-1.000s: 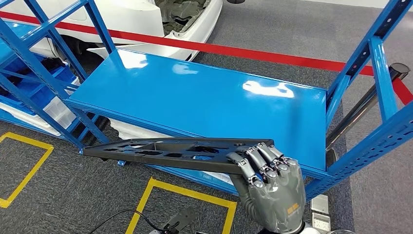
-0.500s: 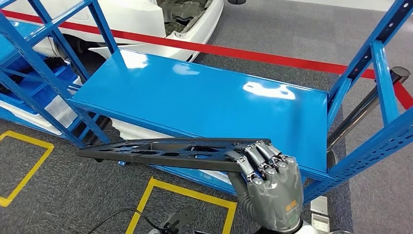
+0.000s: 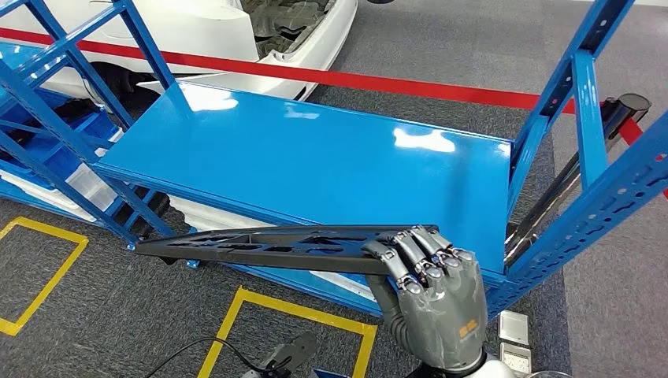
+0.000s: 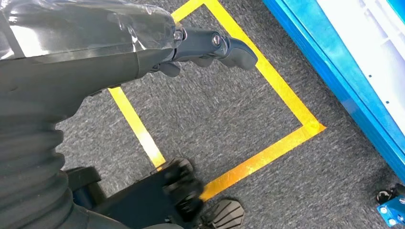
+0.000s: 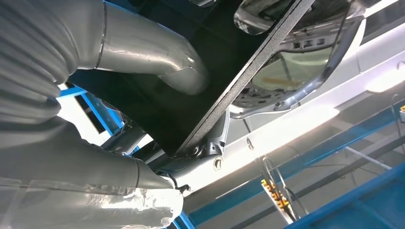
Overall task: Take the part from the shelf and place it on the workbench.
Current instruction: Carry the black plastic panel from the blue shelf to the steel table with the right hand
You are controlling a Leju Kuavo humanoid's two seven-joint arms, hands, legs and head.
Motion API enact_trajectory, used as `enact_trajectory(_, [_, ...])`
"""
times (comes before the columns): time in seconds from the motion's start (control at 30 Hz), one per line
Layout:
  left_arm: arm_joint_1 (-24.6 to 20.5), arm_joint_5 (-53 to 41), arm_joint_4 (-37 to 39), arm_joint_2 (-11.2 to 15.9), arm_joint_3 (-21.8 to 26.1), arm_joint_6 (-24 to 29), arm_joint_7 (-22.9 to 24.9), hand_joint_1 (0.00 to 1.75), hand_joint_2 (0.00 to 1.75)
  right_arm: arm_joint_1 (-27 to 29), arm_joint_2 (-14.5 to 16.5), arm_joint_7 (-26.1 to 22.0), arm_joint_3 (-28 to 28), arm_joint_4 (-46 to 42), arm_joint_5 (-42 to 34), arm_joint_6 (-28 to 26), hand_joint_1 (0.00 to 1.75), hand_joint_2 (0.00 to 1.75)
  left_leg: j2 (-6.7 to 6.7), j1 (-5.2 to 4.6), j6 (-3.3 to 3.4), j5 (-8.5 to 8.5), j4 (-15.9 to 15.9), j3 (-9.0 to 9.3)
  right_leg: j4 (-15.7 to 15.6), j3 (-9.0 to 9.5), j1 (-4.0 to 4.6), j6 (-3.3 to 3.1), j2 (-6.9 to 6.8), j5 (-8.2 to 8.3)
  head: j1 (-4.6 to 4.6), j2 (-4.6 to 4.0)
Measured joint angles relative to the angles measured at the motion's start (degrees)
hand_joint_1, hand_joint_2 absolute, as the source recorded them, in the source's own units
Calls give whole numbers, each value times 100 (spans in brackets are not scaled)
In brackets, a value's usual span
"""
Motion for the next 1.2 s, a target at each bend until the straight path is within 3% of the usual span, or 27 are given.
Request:
enact_trajectory(0.07, [14, -3, 0, 0, 8, -1, 1, 0, 175, 1, 6, 0, 0, 9, -15, 0, 175, 175, 1, -29, 25, -195, 699, -413, 0, 14, 37, -28, -7, -18, -9, 0])
enact_trajectory(0.1, [20, -3, 0, 0, 14, -1, 3, 0, 175, 2, 7, 0, 0, 18, -31, -1, 175, 175, 1, -48, 54, -135, 797, -513, 1, 26, 58, -39, -4, -26, -11, 0])
enact_trajectory(0.13, [23, -4, 0, 0, 19, -1, 4, 0, 175, 2, 8, -4, 0, 26, -53, -4, 175, 175, 1, -70, 97, 36, 670, -511, 1, 45, 77, -48, 2, -34, -12, 0])
enact_trajectory(0.2, [21, -4, 0, 0, 28, -1, 7, 0, 175, 2, 11, -15, 0, 38, -103, -13, 175, 175, 0, -127, 212, 501, -22, -287, -2, 89, 105, -54, 14, -51, -10, 0])
enact_trajectory(0.27, [19, -5, 0, -1, 32, 0, 8, 0, 175, 1, 19, -31, 0, 48, -147, -23, 175, 175, -1, -176, 277, 739, -572, -109, 5, 93, 128, -36, 21, -64, -1, 0])
enact_trajectory(0.4, [28, -2, 5, -13, 37, 14, 8, 0, 175, 7, 24, -46, -1, 76, -175, -31, 175, 175, -12, -183, 214, 744, -741, -90, -10, 83, 153, -83, 16, -89, -3, 0])
enact_trajectory(0.77, [31, 0, 16, -11, 46, 46, 8, 0, 175, 6, 27, -52, -1, 171, -191, -31, 175, 175, -21, -238, 333, 720, -702, -95, -122, 146, 101, 84, 13, -24, -4, 0])
enact_trajectory(0.87, [30, 1, 17, -13, 55, 49, 8, 0, 175, 8, 38, -51, -2, 182, -192, -31, 175, 175, -9, -219, 404, 758, -761, -66, -104, 150, 96, 132, 17, -46, -5, 0])
enact_trajectory(0.93, [27, 2, 17, -16, 57, 61, 7, 0, 175, 6, 43, -51, -4, 183, -198, -31, 175, 175, 9, -173, 457, 815, -862, -10, 174, 47, 113, 160, 19, -244, 5, 0])
enact_trajectory(1.0, [28, 3, 17, -17, 58, 77, 7, 0, 175, 12, 43, -51, -6, 190, -207, -32, 175, 175, 19, -164, 474, 838, -901, 17, 863, -262, 104, 172, 14, -593, 16, 0])
enact_trajectory(1.03, [31, 3, 17, -17, 58, 83, 7, 0, 175, 20, 43, -51, -7, 197, -211, -32, 175, 175, 20, -162, 471, 837, -899, 17, 1209, -432, 90, 174, 12, -712, 16, 0])
enact_trajectory(1.07, [33, 2, 17, -17, 58, 85, 8, 0, 175, 30, 43, -51, -7, 206, -213, -31, 175, 175, 19, -159, 466, 833, -892, 17, 1403, -537, 76, 174, 11, -731, 16, 0])
enact_trajectory(1.1, [34, 1, 17, -18, 58, 88, 8, 0, 175, 38, 43, -51, -7, 214, -214, -31, 175, 175, 15, -153, 454, 824, -883, 18, 1374, -539, 64, 171, 11, -635, 15, 0])
enact_trajectory(1.13, [34, -1, 17, -18, 58, 91, 8, 0, 175, 40, 43, -50, -7, 221, -215, -31, 175, 175, 9, -143, 435, 812, -871, 24, 1125, -435, 54, 168, 10, -447, 15, 0])
enact_trajectory(1.2, [30, -3, 17, -18, 58, 97, 8, 0, 175, 39, 44, -51, -7, 228, -216, -31, 175, 175, -6, -131, 369, 769, -831, 24, 355, -94, 53, 155, 11, -85, 20, 0])
